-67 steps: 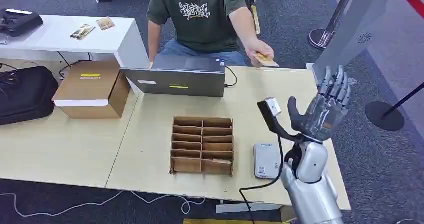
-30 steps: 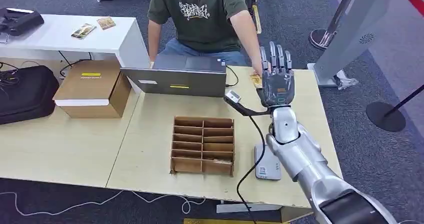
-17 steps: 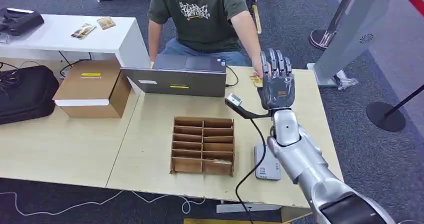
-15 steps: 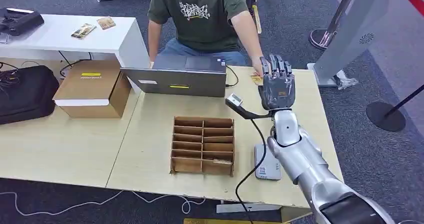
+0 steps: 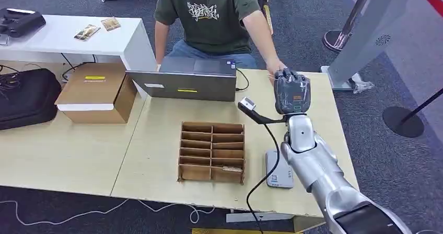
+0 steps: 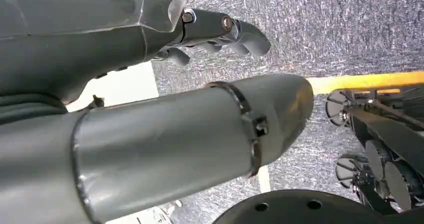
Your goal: Pass the card to the sensor for recognition and then transmit it.
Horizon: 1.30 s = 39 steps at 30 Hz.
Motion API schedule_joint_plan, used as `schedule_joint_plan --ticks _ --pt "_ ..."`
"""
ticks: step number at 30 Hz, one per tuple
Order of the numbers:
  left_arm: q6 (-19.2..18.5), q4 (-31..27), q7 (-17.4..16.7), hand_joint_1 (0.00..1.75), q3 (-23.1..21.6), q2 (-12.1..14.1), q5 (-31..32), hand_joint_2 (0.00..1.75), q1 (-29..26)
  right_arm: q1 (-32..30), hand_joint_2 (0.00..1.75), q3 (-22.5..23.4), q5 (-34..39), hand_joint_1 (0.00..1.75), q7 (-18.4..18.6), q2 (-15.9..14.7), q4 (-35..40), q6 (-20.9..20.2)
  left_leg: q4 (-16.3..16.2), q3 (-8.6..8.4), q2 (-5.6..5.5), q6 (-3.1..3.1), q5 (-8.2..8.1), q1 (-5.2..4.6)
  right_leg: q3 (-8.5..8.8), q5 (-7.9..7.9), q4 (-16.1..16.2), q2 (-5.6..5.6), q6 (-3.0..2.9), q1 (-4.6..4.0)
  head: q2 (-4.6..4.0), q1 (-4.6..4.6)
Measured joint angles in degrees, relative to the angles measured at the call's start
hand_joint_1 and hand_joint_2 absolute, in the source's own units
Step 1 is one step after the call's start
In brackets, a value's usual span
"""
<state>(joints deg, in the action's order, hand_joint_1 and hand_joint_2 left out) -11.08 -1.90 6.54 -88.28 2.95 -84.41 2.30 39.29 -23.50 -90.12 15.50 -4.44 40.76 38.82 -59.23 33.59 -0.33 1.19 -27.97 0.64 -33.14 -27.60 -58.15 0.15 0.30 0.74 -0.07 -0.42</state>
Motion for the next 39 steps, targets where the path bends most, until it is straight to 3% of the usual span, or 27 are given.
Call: schedule_joint_plan --ticks 9,13,16,18,21,23,29,39 --pt "0.02 0.00 0.00 0.00 0.00 0.00 0.02 0.00 -0.01 0.00 1.75 0.11 0.00 1.75 -0.19 0.07 -0.13 0.00 0.00 0.00 0.00 0.00 0.00 0.00 0.00 0.00 0.00 0.00 0.00 0.00 0.00 0.00" --pt "-0.07 0.00 0.00 0.00 0.00 0.00 -0.02 0.00 0.00 -0.01 1.75 2.08 3.03 1.75 -4.18 1.01 -0.88 -0.35 0.00 0.00 0.01 0.00 0.00 0.00 0.00 0.00 0.00 0.01 0.00 0.00 0.00 0.00" --pt "-0.15 0.00 0.00 0.00 0.00 -0.02 -0.22 0.00 0.00 -0.23 1.75 6.33 15.90 1.75 -11.16 3.02 -0.70 -6.23 0.00 -0.01 0.01 0.00 0.00 0.01 0.00 0.00 0.00 0.01 0.00 0.00 0.00 0.00" --pt "-0.20 0.00 -0.11 0.00 0.00 -0.04 -0.18 0.00 0.00 -1.08 1.75 11.57 32.10 1.75 -16.93 4.76 1.39 -17.00 0.00 -0.01 -0.01 0.00 0.01 0.01 0.00 0.00 0.00 -0.01 0.00 -0.01 0.00 0.02" --pt "-0.02 0.00 -0.46 0.00 0.00 0.02 0.35 0.00 0.02 -3.00 1.75 17.03 44.58 1.75 -19.21 5.95 5.29 -25.89 0.00 0.00 -0.05 0.00 0.00 0.00 0.00 0.00 0.00 -0.05 0.00 0.00 0.00 0.00" --pt "0.22 0.00 -0.50 0.00 0.00 0.09 0.88 0.00 0.10 -3.91 1.75 19.76 49.62 1.75 -19.67 6.21 7.35 -29.60 0.00 0.00 -0.05 0.00 0.00 0.00 0.00 0.00 0.01 -0.05 0.00 0.00 0.00 0.00" --pt "0.31 0.00 -0.55 0.00 0.00 0.35 1.38 0.00 0.29 -7.75 1.75 23.95 53.77 1.75 -19.67 6.16 13.39 -32.61 0.00 -0.01 -0.03 0.00 0.00 -0.01 -0.02 -0.01 0.03 -0.03 0.01 0.00 0.00 0.00" --pt "0.48 0.00 -1.11 0.00 0.00 0.42 1.62 0.00 0.61 -14.37 1.75 25.16 54.73 1.75 -18.69 5.57 21.88 -33.20 0.00 -0.01 -0.01 0.00 0.00 0.00 -0.03 0.00 0.02 0.00 0.00 0.00 0.00 -0.02"
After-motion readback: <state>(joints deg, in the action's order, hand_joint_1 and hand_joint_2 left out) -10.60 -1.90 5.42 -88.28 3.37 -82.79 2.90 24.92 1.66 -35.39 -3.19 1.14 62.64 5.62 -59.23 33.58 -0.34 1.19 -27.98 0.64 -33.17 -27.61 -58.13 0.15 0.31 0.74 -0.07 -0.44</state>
